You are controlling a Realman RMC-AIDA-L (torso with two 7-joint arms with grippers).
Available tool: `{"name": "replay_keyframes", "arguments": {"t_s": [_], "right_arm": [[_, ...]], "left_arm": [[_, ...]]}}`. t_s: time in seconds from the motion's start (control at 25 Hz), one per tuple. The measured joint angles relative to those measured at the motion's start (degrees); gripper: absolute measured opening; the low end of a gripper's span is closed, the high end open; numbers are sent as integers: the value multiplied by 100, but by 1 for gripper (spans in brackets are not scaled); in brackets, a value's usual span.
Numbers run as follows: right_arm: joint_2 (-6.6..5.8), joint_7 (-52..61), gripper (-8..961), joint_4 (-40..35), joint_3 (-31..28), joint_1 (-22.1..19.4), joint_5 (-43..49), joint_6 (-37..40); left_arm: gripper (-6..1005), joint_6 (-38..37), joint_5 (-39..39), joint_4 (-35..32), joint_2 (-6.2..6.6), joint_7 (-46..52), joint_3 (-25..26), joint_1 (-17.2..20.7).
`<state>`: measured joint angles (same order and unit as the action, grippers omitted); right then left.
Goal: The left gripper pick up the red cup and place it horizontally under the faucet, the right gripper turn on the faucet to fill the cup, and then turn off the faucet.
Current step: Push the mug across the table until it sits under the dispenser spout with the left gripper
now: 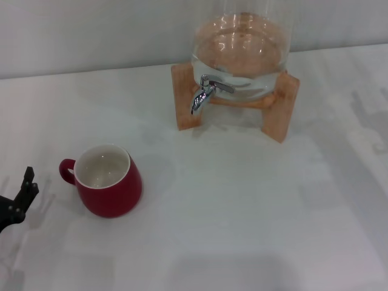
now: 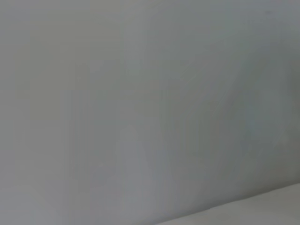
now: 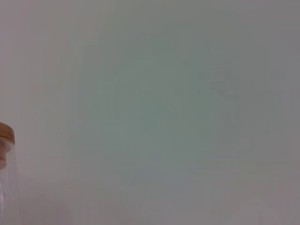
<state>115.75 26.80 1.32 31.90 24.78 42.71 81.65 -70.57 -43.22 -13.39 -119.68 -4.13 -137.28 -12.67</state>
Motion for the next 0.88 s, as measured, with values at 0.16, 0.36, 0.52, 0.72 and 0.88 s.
{"name": "replay_keyframes", "arguments": {"t_s": [0.16,0.36,0.52,0.72,0.88], "right_arm": [[0,0,721,0,0,5,0,0],[0,0,721,0,0,8,0,0],[-7,0,721,0,0,2,0,0],[-9,0,721,0,0,-4,1,14],[-17,0,721,0,0,-7,1,20]], "left_arm": [[878,32,16,13,5,-69,0,-37],[878,59,42,19,3,-232,-58,-59],[878,104,45,22,8,-245,-143,-78],[877,118,47,22,8,-256,-295,-81],[877,194,52,22,17,-288,-407,-111]]}}
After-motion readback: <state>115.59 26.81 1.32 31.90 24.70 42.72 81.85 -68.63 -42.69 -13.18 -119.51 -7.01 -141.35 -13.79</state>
